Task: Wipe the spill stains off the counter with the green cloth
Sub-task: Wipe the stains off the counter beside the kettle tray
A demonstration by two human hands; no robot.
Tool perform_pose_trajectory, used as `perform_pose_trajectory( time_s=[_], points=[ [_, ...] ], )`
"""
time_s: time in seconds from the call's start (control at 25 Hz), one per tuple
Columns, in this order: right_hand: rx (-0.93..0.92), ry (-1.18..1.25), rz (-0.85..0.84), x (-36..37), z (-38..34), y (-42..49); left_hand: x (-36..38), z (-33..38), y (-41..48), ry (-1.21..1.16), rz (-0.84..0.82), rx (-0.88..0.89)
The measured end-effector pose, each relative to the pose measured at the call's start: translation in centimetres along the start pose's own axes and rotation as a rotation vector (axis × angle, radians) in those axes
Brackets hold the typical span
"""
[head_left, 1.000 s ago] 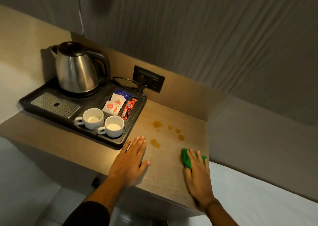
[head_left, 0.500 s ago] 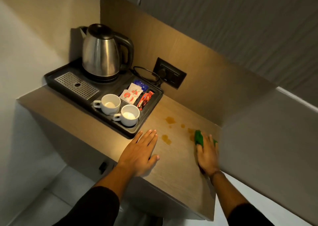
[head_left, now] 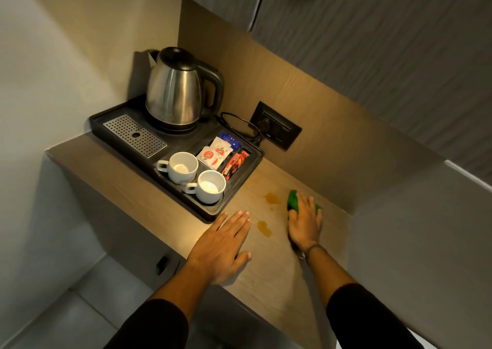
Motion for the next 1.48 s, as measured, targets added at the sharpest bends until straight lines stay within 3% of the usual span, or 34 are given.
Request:
perform_pose_trajectory(
  time_s=[0.16, 0.28, 0.4, 0.52, 0.6, 0.68, 0.84, 0.92, 1.04, 1.12, 1.24, 1.36, 1.48],
  points=[
    [-0.412, 0.058, -0.076, 1.2, 1.4, -6.1, 0.0, 0.1, 0.0, 0.006, -0.004, -0.014],
    [-0.308, 0.074, -0.043, 0.5, 4.6, -4.2, 0.1, 0.0, 0.0, 0.009, -0.016, -0.015],
    [-0.049, 0.032, -0.008, 0.1, 0.4, 2.2, 0.1, -0.1, 0.1, 0.007, -0.016, -0.017],
    [-0.278, 0.080, -0.078, 1.8, -4.0, 1.0, 0.1, -0.1, 0.1, -0.010, -0.014, -0.016],
    [-0.459, 0.065, -0.086, 2.3, -1.3, -3.0, 0.0, 0.0, 0.1, -0.009, -0.012, -0.016],
    [-0.461, 0.074, -0.063, 1.6, 2.0, -3.9, -0.1, 0.1, 0.1, -0.004, -0.013, -0.014],
    [-0.182, 0.091, -0.056, 1.0, -1.3, 1.1, -0.1, 0.2, 0.0, 0.002, -0.017, -0.013],
    [-0.303, 0.107, -0.095, 1.7, -3.7, -0.7, -0.2, 0.2, 0.1, -0.002, -0.018, -0.018],
    [-0.568, 0.073, -0.121, 2.4, 0.9, -7.2, -0.2, 0.2, 0.1, 0.009, -0.011, -0.017],
    [-0.537, 0.080, -0.116, 1.6, 3.7, -7.3, -0.2, 0.3, 0.0, 0.013, -0.016, -0.019],
    [-0.292, 0.110, -0.068, 0.7, 0.5, -3.9, -0.4, 0.4, 0.1, 0.024, -0.031, -0.010],
    [-0.462, 0.101, -0.119, 2.5, -2.5, -6.9, -0.2, 0.2, 0.2, 0.017, -0.035, -0.016],
    [-0.552, 0.063, -0.100, 2.9, 3.0, -10.9, -0.1, 0.2, 0.2, 0.017, -0.020, -0.011]
  ],
)
Point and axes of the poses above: each hand's wrist, its own y-axis towards the middle knuckle, its own x-axis out of the palm, z = x × y, the point moved 5 cm from there along y, towards the middle knuckle, and after that the axes turned 9 degrees about -y, right-handed, at the moved point
